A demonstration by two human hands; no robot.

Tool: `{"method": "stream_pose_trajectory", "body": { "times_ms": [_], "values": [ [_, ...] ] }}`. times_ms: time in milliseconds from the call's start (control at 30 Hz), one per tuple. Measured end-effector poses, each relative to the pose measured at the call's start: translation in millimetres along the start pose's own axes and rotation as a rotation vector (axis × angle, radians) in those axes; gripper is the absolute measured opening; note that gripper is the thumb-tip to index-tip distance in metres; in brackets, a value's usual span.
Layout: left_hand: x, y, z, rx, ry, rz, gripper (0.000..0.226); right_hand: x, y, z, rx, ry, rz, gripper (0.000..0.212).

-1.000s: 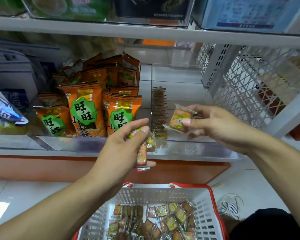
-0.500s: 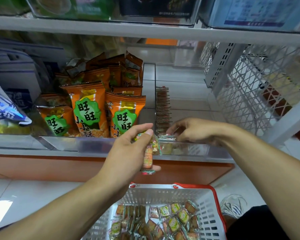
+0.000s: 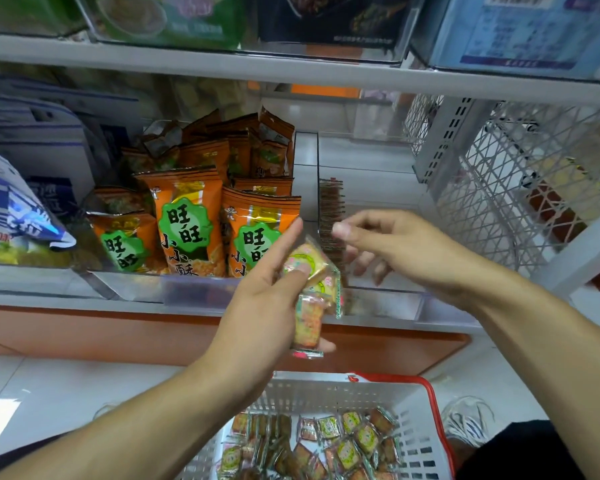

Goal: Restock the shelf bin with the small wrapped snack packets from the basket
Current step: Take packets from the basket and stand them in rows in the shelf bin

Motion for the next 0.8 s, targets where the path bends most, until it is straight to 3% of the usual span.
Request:
{"method": "stream_pose_trajectory", "body": {
  "times_ms": [100,267,500,800],
  "values": [
    [-2,-1,2,0.015,-0.061,0.006,0.063,-26,-13,20,0.133,-0.139,-0.053,0.037],
    [-6,-5,3,0.001,-0.043,-0.026,0.089,-38,-14,16,0.29,-0.102,-0.058,0.018],
    [-8,-4,-2,0.107,-0.047,0.025,0.07,-40,-8,2,0.405,0.023,-0.002,0.016],
    [-7,-4,0,0.127,-0.09,0.107,0.07,-51,6,20,0.473,-0.159,0.137,0.018]
  ]
}}
Point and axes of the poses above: each hand's wrist, its own x-axis towards the middle knuckle, its own z-axis out of the palm, y = z × x, the point moved 4 cm from there along x, towards the middle knuckle, and after that the axes turned 12 degrees about -x, right-handed, at the moved point
